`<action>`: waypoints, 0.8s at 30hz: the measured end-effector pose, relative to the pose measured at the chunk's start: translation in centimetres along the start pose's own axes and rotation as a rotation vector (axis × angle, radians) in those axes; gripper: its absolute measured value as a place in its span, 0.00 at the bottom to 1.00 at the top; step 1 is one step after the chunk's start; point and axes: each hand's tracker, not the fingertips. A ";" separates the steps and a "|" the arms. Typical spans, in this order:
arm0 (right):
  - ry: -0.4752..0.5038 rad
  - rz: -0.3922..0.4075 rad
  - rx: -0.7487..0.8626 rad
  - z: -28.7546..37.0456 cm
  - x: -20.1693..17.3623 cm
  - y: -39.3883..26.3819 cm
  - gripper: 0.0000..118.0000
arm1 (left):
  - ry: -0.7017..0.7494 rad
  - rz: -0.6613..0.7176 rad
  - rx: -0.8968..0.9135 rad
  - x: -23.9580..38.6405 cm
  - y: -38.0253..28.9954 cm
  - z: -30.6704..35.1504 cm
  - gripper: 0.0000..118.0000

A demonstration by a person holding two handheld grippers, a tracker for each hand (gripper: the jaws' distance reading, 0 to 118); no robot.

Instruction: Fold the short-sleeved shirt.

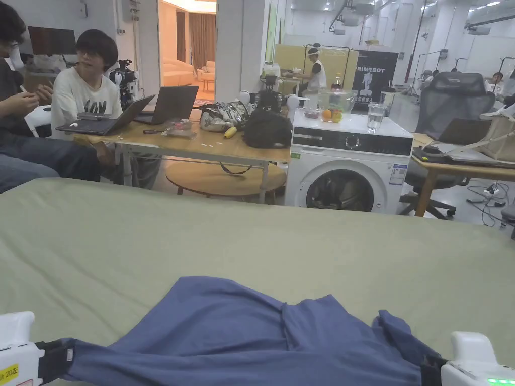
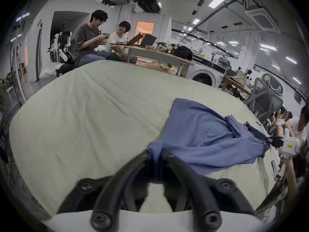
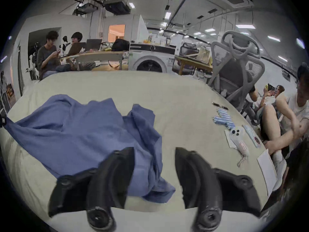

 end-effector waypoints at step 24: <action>0.171 -0.028 0.242 4.7 -10.8 0.1 0.00 | 0.083 -0.108 0.125 5.0 -2.0 0.6 0.00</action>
